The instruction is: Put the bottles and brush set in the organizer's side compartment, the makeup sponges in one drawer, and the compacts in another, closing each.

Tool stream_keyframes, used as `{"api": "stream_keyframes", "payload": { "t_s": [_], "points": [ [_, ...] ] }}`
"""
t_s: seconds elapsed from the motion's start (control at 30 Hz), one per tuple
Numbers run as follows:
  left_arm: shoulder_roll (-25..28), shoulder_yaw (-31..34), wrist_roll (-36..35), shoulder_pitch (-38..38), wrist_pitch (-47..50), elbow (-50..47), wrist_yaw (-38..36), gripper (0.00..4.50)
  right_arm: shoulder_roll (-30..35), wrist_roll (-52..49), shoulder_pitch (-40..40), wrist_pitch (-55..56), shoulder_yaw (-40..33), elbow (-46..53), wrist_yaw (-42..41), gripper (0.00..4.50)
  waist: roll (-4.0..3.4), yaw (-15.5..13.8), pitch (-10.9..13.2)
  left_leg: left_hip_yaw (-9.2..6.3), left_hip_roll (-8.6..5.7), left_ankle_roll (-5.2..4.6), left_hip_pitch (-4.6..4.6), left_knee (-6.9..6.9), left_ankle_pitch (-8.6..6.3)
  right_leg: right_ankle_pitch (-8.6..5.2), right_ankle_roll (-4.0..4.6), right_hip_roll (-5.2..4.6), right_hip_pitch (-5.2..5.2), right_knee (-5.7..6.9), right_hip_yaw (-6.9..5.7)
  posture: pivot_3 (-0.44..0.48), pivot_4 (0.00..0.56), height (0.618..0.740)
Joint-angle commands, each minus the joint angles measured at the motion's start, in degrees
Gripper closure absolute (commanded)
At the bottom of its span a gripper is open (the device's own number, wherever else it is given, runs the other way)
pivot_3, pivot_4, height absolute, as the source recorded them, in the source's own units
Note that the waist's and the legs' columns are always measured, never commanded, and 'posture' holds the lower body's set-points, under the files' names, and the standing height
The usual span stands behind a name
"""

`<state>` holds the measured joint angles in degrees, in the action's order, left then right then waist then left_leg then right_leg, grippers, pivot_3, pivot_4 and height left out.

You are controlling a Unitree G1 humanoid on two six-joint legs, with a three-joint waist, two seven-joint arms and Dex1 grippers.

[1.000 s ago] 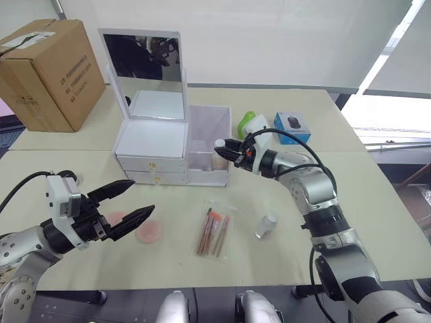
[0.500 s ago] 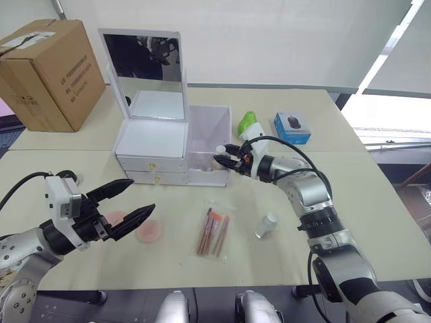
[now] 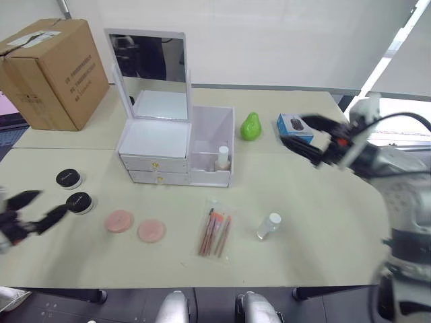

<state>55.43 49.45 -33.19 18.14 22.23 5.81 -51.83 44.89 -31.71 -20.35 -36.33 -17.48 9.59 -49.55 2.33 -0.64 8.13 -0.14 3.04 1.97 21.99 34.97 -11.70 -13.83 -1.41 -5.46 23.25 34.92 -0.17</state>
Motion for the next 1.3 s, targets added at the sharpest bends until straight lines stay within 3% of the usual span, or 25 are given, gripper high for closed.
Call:
{"api": "stream_keyframes", "payload": {
  "t_s": [0.03, 0.13, 0.27, 0.4, 0.53, 0.7, 0.83, 0.97, 1.13, 1.3],
  "points": [
    [4.4, 6.5, 3.7, 0.6, -6.7, 13.8, -3.5, 0.0, 4.0, 0.5, 7.3, 4.9, -6.7, 0.6, -4.9, 0.03, -0.01, 0.2, 0.0, 0.02, 0.02, 0.0, -0.02, -0.03, 0.0, 0.0, 0.0, 0.01, 0.03, 0.01, 0.0, 0.0, 0.15, 0.729],
    [9.0, 6.6, 7.1, -1.0, -14.2, 30.0, -4.6, 0.0, 4.8, 0.7, 14.8, 9.0, -10.9, -1.9, -8.2, 0.03, -0.04, 0.5, 0.0, 0.03, 0.04, 0.0, -0.12, -0.13, -0.01, 0.0, 0.01, 0.03, 0.06, 0.03, 0.0, 0.0, 0.15, 0.729],
    [11.8, 4.7, 8.9, -5.8, -23.0, 42.8, -5.3, 0.0, 4.0, 1.3, 20.0, 13.2, -13.3, -5.5, -9.7, 0.03, -0.01, 0.4, 0.0, 0.15, 0.07, 0.45, -0.2, -0.17, -0.32, -0.01, 0.01, -0.09, 0.15, -0.04, -0.06, 0.0, 0.15, 0.729],
    [12.0, 2.4, 9.4, -9.3, -27.5, 47.4, -7.9, 0.0, 3.2, 1.1, 21.6, 14.3, -12.6, -5.1, -8.8, 0.03, -0.01, 0.0, 0.0, 0.3, 0.14, 0.54, -0.04, -0.18, -0.37, 0.0, 0.0, -0.28, 0.21, -0.04, -0.31, 0.0, 0.15, 0.729],
    [10.6, 0.7, 8.4, -11.0, -28.6, 46.1, -11.5, 0.0, 1.6, -0.5, 20.5, 12.1, -11.1, -2.1, -6.3, 0.03, 0.01, -0.1, 0.0, 0.75, 0.63, 0.55, 0.09, -0.14, -0.37, 0.01, 0.01, -0.24, 0.21, -0.03, -0.64, 0.0, 0.15, 0.729],
    [3.6, -3.4, 4.7, -9.4, -22.4, 27.1, -14.3, 0.0, -0.5, -4.6, 18.3, 6.4, -7.5, 6.3, -2.6, 0.03, -0.08, -0.1, 0.0, 1.31, 0.93, 0.55, 0.05, -0.17, -0.37, 0.02, 0.03, -0.25, 0.18, 0.02, -0.62, 0.0, 0.15, 0.729],
    [-4.4, -12.1, -2.8, -5.4, -10.7, -7.3, -9.6, 0.0, -0.1, -7.2, 15.3, 2.2, -3.8, 11.3, -1.6, 0.03, 0.08, -0.3, 0.0, 1.41, 0.99, 0.54, 0.13, -0.06, -0.36, 0.04, 0.01, -0.25, 0.03, -0.02, -0.59, 0.0, 0.15, 0.729],
    [-6.7, -17.8, -9.5, -5.8, -1.5, -25.2, -6.1, 0.0, 1.7, -11.3, 13.0, -1.5, -0.6, 16.0, -4.7, 0.03, 0.24, -0.5, 0.0, 1.59, 1.08, 0.41, 0.29, 0.05, -0.28, 0.06, -0.06, -0.2, -0.11, 0.03, -0.52, 0.0, 0.15, 0.729],
    [-5.5, -23.9, -13.5, -7.2, 4.4, -35.1, -7.0, 0.0, 5.3, -14.3, 11.3, -2.5, 3.4, 18.3, -11.4, 0.03, 0.09, 0.0, -0.1, 1.58, 1.07, 0.05, 0.11, 0.12, -0.07, 0.07, -0.06, 0.01, -0.17, 0.03, -0.23, 0.0, 0.15, 0.729],
    [-2.6, -27.0, -14.9, -9.0, 6.2, -36.2, -12.4, 0.0, 7.3, -10.7, 11.9, 0.2, 8.6, 17.8, -15.7, 0.03, 0.13, -0.1, -0.2, 1.48, 1.06, 0.04, -0.01, 0.15, -0.07, 0.05, -0.04, 0.2, -0.15, 0.03, -0.04, 0.0, 0.15, 0.729]
  ]
}}
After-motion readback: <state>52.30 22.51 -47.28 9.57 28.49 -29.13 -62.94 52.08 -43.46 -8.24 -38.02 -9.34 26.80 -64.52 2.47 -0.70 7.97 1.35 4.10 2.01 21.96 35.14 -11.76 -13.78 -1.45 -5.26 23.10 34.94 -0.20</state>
